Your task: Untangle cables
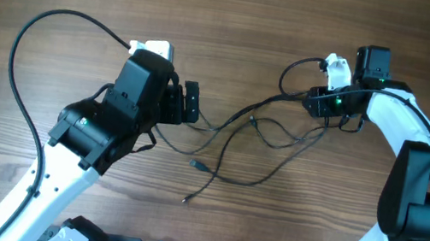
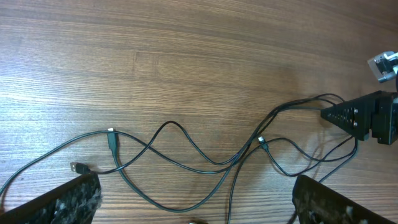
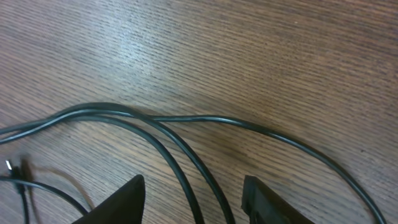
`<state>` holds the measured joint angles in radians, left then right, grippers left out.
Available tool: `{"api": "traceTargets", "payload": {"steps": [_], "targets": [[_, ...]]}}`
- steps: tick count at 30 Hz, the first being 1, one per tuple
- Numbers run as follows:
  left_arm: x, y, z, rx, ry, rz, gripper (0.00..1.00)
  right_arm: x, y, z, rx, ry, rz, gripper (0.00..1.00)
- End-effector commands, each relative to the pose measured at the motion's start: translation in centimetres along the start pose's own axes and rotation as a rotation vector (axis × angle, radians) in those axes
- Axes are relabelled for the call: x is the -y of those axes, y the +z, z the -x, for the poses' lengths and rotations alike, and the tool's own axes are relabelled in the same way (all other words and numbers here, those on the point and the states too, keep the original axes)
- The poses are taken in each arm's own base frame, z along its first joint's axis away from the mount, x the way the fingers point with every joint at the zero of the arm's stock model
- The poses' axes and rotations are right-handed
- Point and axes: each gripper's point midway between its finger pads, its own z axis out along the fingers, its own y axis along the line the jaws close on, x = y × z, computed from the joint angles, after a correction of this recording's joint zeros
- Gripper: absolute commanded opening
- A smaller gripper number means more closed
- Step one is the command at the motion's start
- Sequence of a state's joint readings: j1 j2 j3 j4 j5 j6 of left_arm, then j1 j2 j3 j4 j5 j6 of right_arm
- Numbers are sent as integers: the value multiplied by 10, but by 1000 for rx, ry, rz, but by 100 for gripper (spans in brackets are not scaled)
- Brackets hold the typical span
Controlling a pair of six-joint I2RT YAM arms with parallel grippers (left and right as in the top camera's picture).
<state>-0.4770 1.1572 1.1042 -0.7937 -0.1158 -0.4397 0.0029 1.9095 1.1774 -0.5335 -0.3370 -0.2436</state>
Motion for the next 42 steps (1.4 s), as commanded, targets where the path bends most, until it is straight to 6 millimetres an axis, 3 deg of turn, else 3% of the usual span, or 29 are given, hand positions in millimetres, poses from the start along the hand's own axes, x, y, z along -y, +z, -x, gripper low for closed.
{"api": "traceTargets", "payload": {"steps": [1,4,10,12,15,17,20,22,24,25,32,34,38,42], "targets": [[0,-5,5,23,-7,4,100,-3,5,-2,-3,16,34,35],[0,-5,5,23,-7,4,100,-3,5,-1,-1,16,34,15],[0,-5,5,23,-7,4,100,-1,5,5,26,6,27,9],[0,-5,5,23,-7,4,100,-1,5,7,35,3,25,11],[0,-5,5,23,-7,4,100,0,5,9,42,1,23,31],[0,-5,5,23,-7,4,100,0,5,10,44,1,23,40],[0,-5,5,23,-7,4,100,0,5,10,44,13,23,42],[0,-5,5,23,-7,4,100,-2,4,11,48,26,31,23],[0,-5,5,23,-7,4,100,-4,4,12,55,24,46,17],[0,-5,5,23,-7,4,100,-5,4,13,58,24,53,7],[0,-5,5,23,-7,4,100,-19,-2,20,89,16,126,4],[0,-5,5,23,-7,4,100,-22,-16,27,115,4,120,4],[0,-5,5,23,-7,4,100,-34,-69,56,227,-46,93,4],[0,-5,5,23,-7,4,100,-59,-160,89,454,-118,45,4]]}}
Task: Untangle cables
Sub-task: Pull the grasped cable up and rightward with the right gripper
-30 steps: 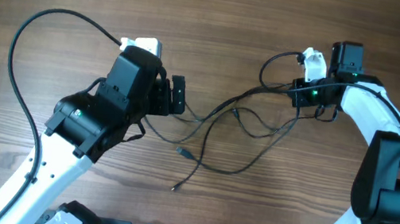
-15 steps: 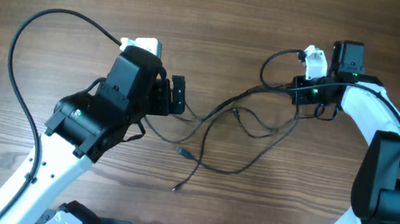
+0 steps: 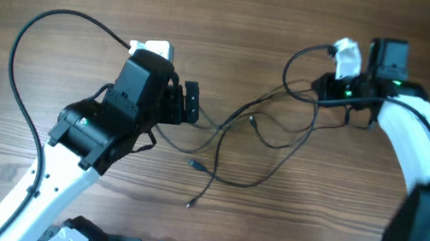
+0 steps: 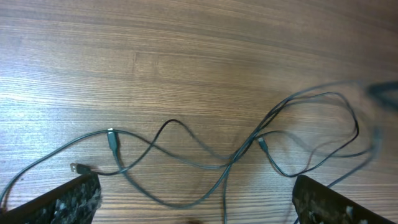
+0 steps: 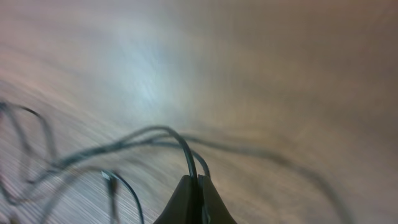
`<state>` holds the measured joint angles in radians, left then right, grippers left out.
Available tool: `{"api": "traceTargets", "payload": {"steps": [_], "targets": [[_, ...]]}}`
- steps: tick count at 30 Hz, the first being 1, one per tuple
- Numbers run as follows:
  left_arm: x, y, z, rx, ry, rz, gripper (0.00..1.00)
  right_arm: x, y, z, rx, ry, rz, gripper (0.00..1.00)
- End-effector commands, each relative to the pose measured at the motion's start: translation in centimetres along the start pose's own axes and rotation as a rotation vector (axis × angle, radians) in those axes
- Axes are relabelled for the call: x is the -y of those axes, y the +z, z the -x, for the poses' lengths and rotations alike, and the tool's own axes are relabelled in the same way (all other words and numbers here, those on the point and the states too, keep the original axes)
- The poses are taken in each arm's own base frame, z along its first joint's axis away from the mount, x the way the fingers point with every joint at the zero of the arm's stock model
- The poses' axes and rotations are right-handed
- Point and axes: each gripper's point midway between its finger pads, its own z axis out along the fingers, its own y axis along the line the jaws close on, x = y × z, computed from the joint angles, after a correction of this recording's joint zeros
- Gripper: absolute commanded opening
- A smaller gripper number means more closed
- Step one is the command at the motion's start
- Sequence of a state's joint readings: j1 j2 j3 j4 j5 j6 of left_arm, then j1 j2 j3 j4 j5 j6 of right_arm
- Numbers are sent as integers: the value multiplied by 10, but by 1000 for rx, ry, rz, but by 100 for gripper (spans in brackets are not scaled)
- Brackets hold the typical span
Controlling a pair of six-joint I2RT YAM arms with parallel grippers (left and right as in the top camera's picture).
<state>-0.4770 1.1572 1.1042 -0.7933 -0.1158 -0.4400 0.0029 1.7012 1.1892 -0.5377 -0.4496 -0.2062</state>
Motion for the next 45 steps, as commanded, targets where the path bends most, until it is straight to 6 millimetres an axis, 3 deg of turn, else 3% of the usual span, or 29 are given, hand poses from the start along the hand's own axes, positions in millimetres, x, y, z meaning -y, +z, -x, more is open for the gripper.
{"api": "traceTargets", "payload": {"steps": [1,5,6,9,13,19,24,30,36,41,45], "targets": [[0,-5,4,23,-6,4,100,-34,-92,72,288,-88,-24,4],[0,-5,4,23,-6,4,100,-73,-191,108,575,-146,-67,4],[0,-5,4,23,-6,4,100,-89,-226,114,673,-178,-74,4],[0,-5,4,23,-6,4,100,-113,-278,116,814,-234,-90,4],[0,-5,4,23,-6,4,100,-130,-319,117,921,-245,-106,4],[0,-5,4,23,-6,4,100,-156,-364,131,1033,-276,-50,4],[0,-5,4,23,-6,4,100,-178,-378,135,1072,-322,49,4],[0,-5,4,23,-6,4,100,-174,-362,130,1008,-292,67,4],[1,-5,7,35,-8,-3,100,-189,-356,126,971,-323,184,4],[63,-13,10,-10,-40,-335,100,-195,-367,131,1012,-323,207,4],[82,-5,5,-66,-31,-429,100,-202,-384,138,1078,-305,246,4]]}}
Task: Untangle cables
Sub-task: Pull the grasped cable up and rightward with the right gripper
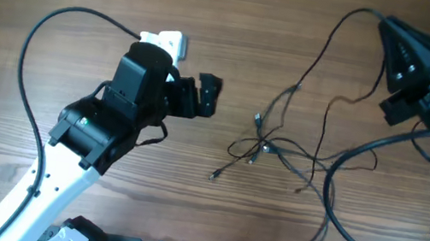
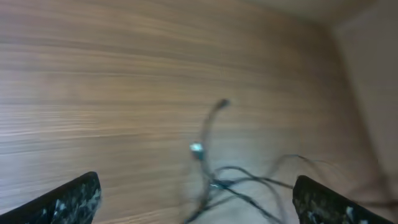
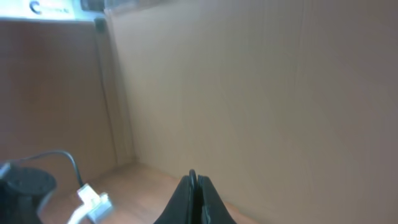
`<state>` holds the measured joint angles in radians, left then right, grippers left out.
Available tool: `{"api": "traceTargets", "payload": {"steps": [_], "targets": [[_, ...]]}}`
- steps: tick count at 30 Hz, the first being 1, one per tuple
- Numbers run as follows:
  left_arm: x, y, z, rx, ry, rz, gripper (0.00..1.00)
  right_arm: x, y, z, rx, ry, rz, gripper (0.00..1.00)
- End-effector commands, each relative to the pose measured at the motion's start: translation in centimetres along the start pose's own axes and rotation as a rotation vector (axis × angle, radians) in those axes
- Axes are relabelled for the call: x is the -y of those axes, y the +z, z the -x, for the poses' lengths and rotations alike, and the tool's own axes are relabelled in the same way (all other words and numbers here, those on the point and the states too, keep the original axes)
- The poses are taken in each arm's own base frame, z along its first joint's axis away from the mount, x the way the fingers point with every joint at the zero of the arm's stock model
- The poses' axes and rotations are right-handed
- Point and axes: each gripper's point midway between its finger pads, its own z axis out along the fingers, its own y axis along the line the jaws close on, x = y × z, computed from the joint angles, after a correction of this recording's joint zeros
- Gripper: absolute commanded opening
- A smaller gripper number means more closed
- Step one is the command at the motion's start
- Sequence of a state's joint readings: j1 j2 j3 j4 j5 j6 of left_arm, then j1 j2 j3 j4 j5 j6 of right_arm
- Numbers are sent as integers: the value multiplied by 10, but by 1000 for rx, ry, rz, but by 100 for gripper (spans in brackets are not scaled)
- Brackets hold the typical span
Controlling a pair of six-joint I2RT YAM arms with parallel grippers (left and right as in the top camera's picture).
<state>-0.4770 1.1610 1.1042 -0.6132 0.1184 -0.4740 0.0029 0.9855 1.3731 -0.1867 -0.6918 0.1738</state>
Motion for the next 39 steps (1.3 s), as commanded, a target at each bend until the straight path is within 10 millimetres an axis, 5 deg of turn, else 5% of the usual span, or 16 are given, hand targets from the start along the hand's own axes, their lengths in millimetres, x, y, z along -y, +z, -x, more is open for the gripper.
{"api": "traceTargets", "payload": {"steps": [1,5,9,18,22,26,33,39], "targets": [[22,14,-18,-120,-19,-129,100,-9,-3,24,69,45,33,4],[9,35,-38,-220,-42,-77,100,-16,-10,66,234,-36,42,4],[4,45,-48,-267,-54,-61,100,4,-26,111,435,-172,-141,4],[4,44,-48,-268,-53,-63,100,64,-61,133,409,-455,-653,4],[4,44,-48,-268,-53,-63,100,107,-94,121,251,-552,-1002,4],[4,44,-48,-268,-53,-63,99,154,-139,88,52,-497,-1393,4],[4,44,-48,-269,-53,-63,100,193,-185,47,-177,-439,-1762,4],[4,44,-48,-268,-53,-63,100,223,-261,18,-313,-352,-2058,4]]}}
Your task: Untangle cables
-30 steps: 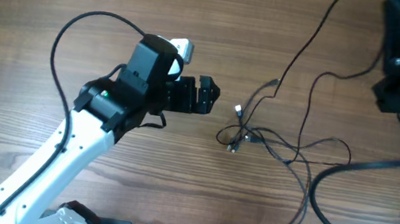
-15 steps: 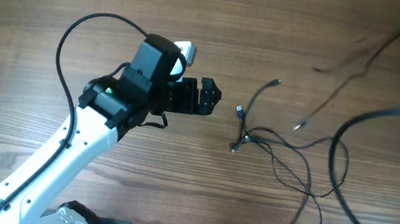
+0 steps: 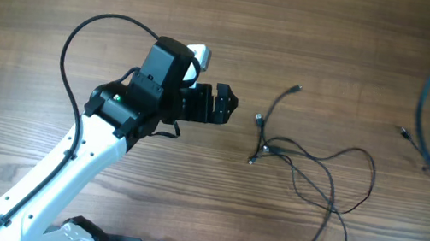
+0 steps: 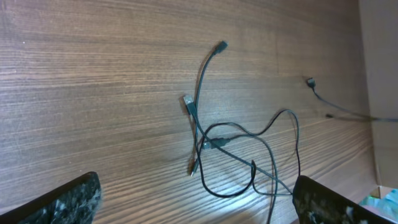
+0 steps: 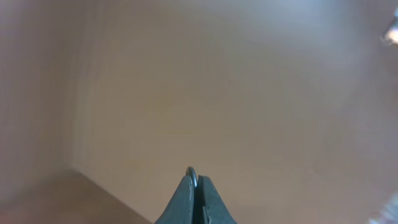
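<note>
Thin black cables lie in a loose tangle (image 3: 300,158) on the wooden table right of centre, with plug ends (image 3: 294,89) pointing out at its left. In the left wrist view the same tangle (image 4: 227,142) lies ahead of my left gripper (image 4: 196,186). That left gripper (image 3: 223,104) is open and empty, just left of the tangle. One separate cable end (image 3: 404,130) lies further right and runs off toward the right arm. My right gripper (image 5: 194,182) is shut on a black cable strand (image 5: 192,172) and faces a beige wall. It is out of the overhead view.
A thick black loop arcs over the table's right end beside a part of the right arm. The left arm's own cable (image 3: 83,26) loops behind it. The rail runs along the front edge.
My right gripper, then raised at the overhead's top right, is now out of that view, still shut on the strand. The tangle has spread wider and one end lies apart. My left gripper has moved right.
My right gripper stood open over strands at the tangle's back right, then was shut on one. Later it was high up with the cable hanging and the tangle shifted right. Now it is out of the overhead view, and the left gripper, open throughout, has come nearer the tangle.
</note>
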`<state>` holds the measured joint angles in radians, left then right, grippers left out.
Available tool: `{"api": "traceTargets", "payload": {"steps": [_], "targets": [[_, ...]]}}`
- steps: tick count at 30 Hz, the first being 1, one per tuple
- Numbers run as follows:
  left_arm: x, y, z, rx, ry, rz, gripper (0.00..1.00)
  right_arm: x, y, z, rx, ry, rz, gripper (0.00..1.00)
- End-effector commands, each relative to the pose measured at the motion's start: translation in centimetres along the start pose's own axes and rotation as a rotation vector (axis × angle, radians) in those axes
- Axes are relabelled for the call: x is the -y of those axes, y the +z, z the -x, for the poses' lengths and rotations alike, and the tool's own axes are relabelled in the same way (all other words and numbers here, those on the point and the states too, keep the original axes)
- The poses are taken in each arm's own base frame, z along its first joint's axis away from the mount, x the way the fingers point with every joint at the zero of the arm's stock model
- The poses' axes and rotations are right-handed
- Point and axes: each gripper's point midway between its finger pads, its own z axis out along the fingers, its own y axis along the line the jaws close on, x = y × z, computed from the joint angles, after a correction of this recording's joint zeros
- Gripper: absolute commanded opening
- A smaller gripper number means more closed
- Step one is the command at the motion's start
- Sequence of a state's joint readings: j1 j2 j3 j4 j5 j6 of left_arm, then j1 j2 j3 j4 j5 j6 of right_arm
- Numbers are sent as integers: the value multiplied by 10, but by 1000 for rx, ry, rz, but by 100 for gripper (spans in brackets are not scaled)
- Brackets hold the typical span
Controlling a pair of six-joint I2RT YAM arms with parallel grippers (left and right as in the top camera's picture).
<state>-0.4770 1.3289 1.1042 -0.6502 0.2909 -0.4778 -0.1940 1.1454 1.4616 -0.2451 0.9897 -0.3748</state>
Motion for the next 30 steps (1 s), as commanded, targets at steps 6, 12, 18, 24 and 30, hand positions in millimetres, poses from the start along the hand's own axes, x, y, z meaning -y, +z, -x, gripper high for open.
{"api": "traceTargets", "payload": {"steps": [6,12,18,24,30], "targets": [[5,-1,-1,-8,-5,-20,100,84,51,-91,-270,175,-214,4],[5,-1,-1,-8,-5,-20,100,69,69,-152,-477,407,58,4],[5,-1,-1,-8,-5,-20,100,39,97,-229,-748,503,152,4],[5,-1,-1,-8,-5,-20,100,1,110,-308,-1021,555,162,4],[5,-1,-1,-8,-5,-20,100,-17,118,-365,-1189,635,107,21]]}}
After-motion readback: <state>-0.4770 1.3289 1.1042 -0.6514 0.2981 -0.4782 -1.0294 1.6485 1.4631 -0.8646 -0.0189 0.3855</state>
